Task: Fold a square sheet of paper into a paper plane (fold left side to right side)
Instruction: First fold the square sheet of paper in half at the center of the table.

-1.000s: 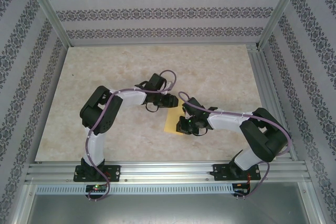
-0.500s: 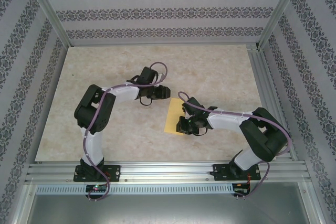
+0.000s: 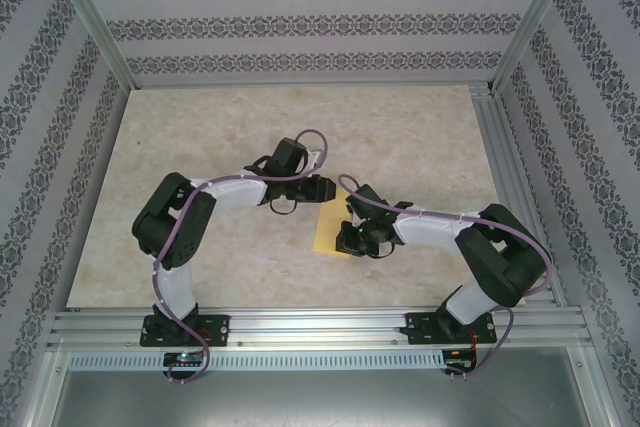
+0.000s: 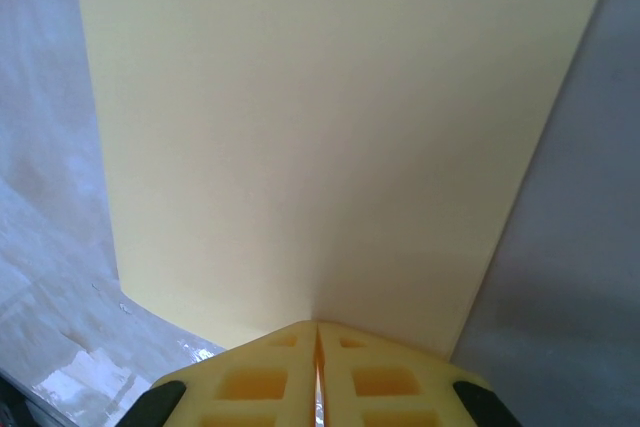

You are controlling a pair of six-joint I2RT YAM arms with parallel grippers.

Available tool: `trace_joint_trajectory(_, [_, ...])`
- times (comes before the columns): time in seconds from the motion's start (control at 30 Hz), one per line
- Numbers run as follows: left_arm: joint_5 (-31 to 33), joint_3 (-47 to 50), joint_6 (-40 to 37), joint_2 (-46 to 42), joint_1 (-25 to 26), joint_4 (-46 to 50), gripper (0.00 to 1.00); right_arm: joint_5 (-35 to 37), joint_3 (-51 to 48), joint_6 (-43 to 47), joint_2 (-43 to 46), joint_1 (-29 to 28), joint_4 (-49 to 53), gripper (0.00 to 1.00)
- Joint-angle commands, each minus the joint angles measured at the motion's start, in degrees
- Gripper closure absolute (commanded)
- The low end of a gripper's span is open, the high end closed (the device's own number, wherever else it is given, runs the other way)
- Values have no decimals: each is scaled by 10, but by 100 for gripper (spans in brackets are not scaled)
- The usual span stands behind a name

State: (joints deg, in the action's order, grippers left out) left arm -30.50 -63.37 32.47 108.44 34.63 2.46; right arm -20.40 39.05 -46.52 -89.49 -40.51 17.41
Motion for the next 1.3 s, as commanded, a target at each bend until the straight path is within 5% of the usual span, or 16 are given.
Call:
trace_joint_trajectory(0.0, [-16,-12,14,34,7,-31,62,32,-13,11,-27,-10,66,90])
trace_joint_trajectory(1.27, [127,-179,-70,166,-34,98,62,36,-13,10,-24,-16,80,90])
